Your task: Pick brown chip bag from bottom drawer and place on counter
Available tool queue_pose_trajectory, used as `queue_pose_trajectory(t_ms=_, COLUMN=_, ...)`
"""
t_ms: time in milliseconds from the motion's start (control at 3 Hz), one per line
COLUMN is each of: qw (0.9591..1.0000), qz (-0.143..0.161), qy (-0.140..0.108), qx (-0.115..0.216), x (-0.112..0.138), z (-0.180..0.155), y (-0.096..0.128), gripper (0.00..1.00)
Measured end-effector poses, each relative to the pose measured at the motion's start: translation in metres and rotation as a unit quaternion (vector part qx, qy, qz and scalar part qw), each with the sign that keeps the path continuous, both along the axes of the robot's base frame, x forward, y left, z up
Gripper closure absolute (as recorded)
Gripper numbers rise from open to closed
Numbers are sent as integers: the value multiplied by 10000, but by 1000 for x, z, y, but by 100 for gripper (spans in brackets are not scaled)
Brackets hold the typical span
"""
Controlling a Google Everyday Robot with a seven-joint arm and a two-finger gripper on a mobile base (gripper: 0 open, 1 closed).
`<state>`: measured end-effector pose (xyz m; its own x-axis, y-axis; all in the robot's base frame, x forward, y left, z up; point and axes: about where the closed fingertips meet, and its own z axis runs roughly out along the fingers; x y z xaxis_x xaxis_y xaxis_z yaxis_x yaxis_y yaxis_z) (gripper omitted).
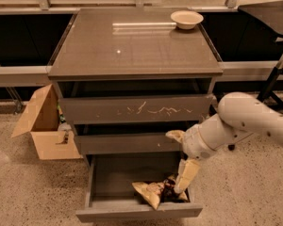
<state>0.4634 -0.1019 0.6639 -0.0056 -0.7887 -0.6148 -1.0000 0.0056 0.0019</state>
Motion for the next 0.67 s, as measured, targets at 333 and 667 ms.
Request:
queue_pose_trajectory(t_ms=333, qw=9995, qz=208, qy=241, qx=39, x=0, z=-47, y=15, gripper=0)
queue_pose_trajectory(t_ms=667, qw=9994, qz=211, qy=274, qx=52, x=-1, z=-50, y=15, gripper=0)
